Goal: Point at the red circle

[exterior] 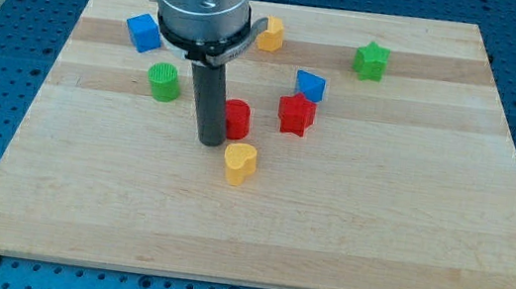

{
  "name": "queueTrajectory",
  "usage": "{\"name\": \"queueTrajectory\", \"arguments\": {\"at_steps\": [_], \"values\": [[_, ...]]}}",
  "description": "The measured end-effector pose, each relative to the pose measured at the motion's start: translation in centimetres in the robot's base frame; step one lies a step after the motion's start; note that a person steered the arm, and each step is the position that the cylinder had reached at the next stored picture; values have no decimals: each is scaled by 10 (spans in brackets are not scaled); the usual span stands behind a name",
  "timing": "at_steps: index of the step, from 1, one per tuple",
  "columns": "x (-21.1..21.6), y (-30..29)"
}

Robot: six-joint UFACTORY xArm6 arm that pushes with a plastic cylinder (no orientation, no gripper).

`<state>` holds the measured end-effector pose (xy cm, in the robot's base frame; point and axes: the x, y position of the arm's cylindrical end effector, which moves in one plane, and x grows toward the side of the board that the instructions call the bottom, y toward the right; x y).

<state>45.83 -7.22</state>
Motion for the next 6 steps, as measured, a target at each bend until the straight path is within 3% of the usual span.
{"name": "queueTrajectory", "arguments": {"at_steps": [2,3,4,6], "values": [[-22,11],[-6,-21],[2,-93],[-68,-203]]}}
